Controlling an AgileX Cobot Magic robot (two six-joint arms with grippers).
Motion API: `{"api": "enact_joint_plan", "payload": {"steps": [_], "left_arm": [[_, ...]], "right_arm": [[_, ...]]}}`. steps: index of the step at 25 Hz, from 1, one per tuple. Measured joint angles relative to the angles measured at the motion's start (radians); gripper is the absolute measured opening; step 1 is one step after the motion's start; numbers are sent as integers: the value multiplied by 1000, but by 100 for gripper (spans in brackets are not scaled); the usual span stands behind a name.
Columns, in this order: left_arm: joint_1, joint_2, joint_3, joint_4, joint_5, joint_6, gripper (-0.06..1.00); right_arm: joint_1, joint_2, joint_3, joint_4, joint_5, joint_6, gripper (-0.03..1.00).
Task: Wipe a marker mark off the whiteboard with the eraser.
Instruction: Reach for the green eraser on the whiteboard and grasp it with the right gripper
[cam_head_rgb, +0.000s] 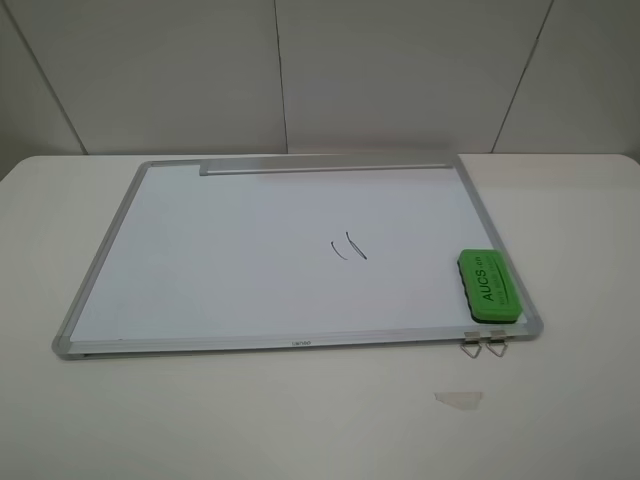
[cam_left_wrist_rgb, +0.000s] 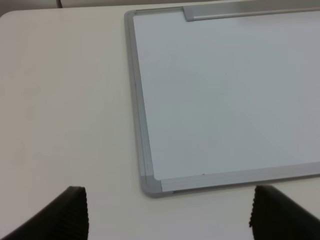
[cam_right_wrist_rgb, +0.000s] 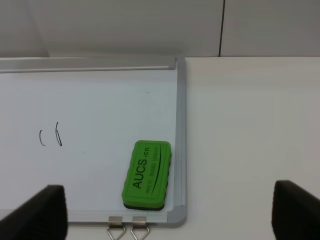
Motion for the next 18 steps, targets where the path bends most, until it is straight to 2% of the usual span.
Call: {"api": "enact_joint_plan", "payload": {"steps": [18], "left_arm": [[0, 0, 0, 0, 0, 0, 68]], "right_arm": [[0, 0, 0, 0, 0, 0, 82]]}}
